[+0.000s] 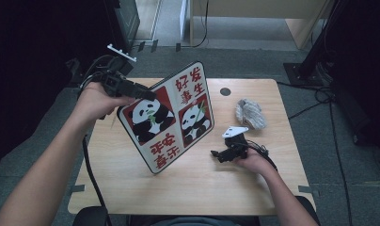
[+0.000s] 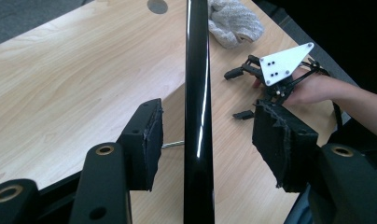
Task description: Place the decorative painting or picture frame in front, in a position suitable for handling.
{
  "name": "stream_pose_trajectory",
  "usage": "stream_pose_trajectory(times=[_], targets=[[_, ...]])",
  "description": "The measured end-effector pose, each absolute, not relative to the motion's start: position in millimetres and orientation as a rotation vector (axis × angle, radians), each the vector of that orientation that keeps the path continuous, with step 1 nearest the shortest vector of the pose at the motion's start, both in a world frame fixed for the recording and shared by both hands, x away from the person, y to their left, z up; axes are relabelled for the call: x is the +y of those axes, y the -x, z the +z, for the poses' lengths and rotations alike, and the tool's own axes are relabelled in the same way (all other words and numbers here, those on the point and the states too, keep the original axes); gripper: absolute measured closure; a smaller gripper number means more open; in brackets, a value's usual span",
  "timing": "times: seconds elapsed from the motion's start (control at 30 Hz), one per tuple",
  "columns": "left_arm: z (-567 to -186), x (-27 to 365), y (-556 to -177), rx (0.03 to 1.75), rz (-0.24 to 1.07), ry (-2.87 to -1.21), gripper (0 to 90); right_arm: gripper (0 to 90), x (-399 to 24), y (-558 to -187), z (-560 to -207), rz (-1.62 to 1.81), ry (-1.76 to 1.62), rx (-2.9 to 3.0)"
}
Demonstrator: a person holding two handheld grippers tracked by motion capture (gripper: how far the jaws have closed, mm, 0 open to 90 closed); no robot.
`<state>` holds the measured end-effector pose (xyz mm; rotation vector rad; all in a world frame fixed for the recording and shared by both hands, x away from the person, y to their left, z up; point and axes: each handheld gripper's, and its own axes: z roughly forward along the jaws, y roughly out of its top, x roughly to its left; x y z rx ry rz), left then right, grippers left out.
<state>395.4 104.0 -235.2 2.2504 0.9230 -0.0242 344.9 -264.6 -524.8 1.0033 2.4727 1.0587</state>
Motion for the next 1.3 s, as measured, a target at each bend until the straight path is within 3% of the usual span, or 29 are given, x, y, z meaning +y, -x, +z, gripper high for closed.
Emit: stream_pose_trajectory(times=[0.77,1.03,1.3], targets=[[-261.0,145.7,-345.9,0.94,0.056,-2.159,42.1,0.4,-263.9,-349.0,-525.1,1.058,-0.977,2.497],[-281.8,152.3,-339.2,0.954,0.013,-2.116,41.7,0.0,-263.5,-349.1,-525.3,1.058,-0.979,2.494],[-298.6,159.7,-325.0,0.951,0.077,-2.089,42.1,0.0,-263.5,-349.3,-525.4,1.057,-0.975,2.493]])
